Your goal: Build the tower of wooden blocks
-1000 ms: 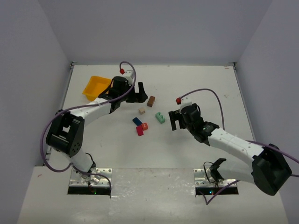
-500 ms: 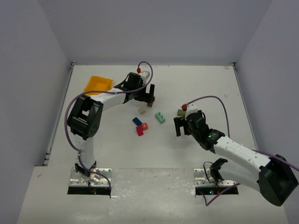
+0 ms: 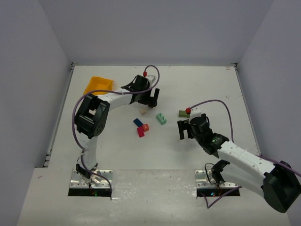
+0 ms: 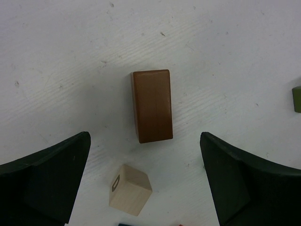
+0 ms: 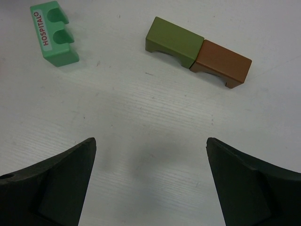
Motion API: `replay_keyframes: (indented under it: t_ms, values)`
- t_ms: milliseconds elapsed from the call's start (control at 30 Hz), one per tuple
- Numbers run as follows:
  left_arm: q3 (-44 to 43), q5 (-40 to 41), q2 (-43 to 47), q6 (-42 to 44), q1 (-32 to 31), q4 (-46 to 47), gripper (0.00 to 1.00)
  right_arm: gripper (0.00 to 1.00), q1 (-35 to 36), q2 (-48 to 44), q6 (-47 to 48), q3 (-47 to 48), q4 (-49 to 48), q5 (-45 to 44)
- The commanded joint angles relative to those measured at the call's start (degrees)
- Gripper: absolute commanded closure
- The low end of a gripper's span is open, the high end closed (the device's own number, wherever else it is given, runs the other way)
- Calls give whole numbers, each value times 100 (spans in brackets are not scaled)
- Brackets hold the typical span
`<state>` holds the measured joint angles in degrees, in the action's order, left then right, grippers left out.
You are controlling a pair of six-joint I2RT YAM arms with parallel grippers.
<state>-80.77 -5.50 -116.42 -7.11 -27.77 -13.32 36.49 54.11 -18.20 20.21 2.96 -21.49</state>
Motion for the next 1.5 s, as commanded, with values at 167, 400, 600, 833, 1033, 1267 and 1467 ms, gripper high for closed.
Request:
replay_keyframes:
  t_ms: [167, 400, 600, 833, 1033, 1267, 1467]
  values:
    - [-662, 388, -334, 61, -121, -237, 0, 1, -37, 39, 12, -36, -182, -250]
    - [-1031, 524, -631, 79, -170, -431, 0, 1, -43, 238, 35, 21, -191, -311]
    - [-1125, 524, -792, 107, -225, -516, 11, 1, -37, 313, 47, 47, -191, -384]
    - [-1031, 523, -785, 63, -254, -522, 42, 1, -38, 313, 20, 44, -190, -538]
    - [-976, 524, -751, 44, -264, -522, 75, 1, -45, 311, 26, 44, -191, -514]
    - [-925, 524, -650, 43, -260, -475, 100, 1, -37, 237, -23, 15, -191, -477]
    - [-119, 355, 93, 166, -264, 480, 100, 1, -52, -27, -219, 10, -182, -246]
